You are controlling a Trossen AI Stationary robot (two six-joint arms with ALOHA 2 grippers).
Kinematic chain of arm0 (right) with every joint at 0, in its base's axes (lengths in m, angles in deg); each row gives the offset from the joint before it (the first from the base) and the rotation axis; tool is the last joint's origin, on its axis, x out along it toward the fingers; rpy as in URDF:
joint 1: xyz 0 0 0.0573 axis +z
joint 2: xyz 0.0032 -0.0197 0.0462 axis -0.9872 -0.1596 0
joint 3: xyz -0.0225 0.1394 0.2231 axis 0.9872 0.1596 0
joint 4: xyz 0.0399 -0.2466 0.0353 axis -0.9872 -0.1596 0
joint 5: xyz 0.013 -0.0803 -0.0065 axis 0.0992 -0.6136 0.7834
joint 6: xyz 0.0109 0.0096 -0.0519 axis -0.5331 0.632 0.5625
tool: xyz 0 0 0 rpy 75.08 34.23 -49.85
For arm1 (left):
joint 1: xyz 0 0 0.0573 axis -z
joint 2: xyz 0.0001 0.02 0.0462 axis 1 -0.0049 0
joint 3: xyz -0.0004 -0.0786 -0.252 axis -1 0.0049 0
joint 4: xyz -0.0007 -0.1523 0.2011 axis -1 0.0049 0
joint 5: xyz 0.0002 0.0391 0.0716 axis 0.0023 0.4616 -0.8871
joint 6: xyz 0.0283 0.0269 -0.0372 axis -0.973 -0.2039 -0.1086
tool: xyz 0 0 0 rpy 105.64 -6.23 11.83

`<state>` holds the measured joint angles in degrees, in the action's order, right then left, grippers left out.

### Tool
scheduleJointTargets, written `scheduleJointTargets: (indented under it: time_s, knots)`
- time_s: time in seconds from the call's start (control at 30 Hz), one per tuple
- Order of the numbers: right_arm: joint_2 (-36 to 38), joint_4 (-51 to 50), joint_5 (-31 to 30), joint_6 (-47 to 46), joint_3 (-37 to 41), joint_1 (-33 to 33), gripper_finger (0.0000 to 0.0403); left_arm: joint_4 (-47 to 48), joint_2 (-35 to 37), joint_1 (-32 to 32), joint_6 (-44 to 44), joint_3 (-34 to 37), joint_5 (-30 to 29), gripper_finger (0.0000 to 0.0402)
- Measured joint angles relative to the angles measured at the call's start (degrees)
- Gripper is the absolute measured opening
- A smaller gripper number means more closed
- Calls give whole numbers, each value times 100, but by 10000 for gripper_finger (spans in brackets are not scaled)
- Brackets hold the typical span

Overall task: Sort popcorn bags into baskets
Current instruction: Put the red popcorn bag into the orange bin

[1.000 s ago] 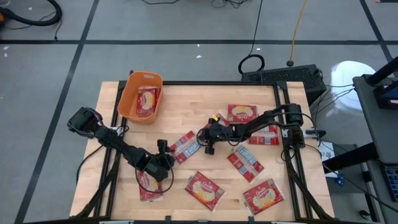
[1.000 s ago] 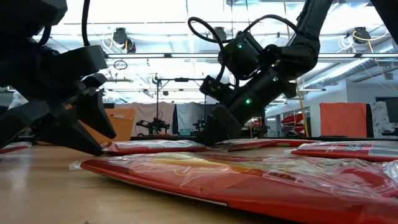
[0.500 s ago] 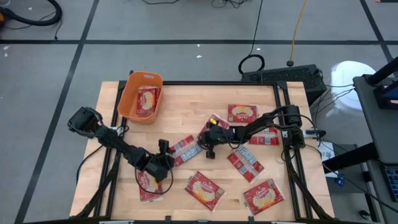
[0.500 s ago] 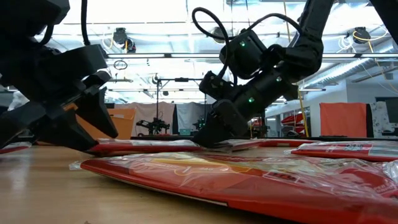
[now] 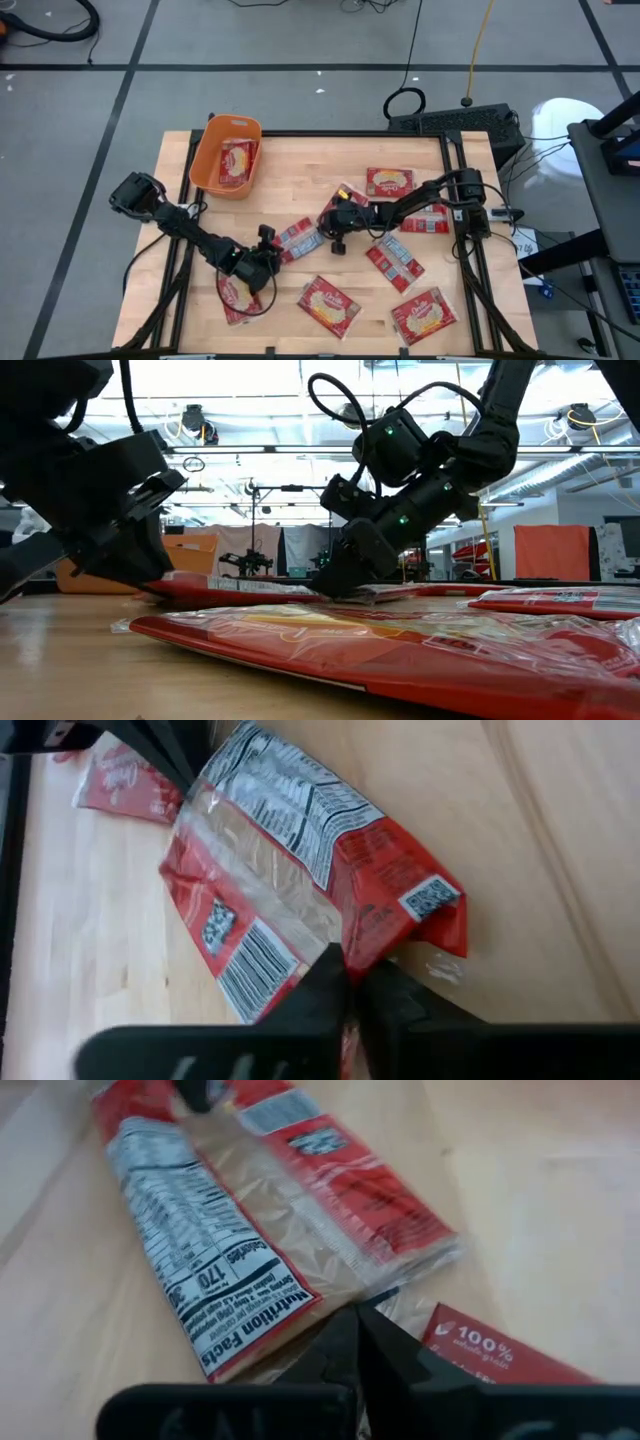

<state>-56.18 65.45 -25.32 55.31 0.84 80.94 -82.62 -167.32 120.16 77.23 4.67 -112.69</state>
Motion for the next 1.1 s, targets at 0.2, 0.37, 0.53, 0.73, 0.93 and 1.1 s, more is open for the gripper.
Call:
scheduleJointTargets:
  time_s: [0.2, 0.37, 0.53, 0.73, 0.93, 1.1]
  knots:
    - [485, -151, -780, 519, -2, 101, 70, -178, 4, -2, 43, -4, -131, 14]
    - [1186, -753, -1456, 1012, -2, 335, 161, -468, 162, 0, 125, -7, -308, 6]
    - [1787, -1421, -1439, 1493, 1, 649, 224, -796, 668, 0, 530, -11, -564, 8]
    - [2224, -1113, -1628, 1825, 352, 1047, 248, -947, 1315, 8, 1005, -11, -601, 8]
    - [2654, -680, -1986, 1596, 1133, 1168, 247, -1297, 1458, 28, 1160, -17, -832, 5]
    - [3202, -78, -2105, 1113, 1987, 1115, 247, -1382, 1451, 53, 1549, -20, -979, 4]
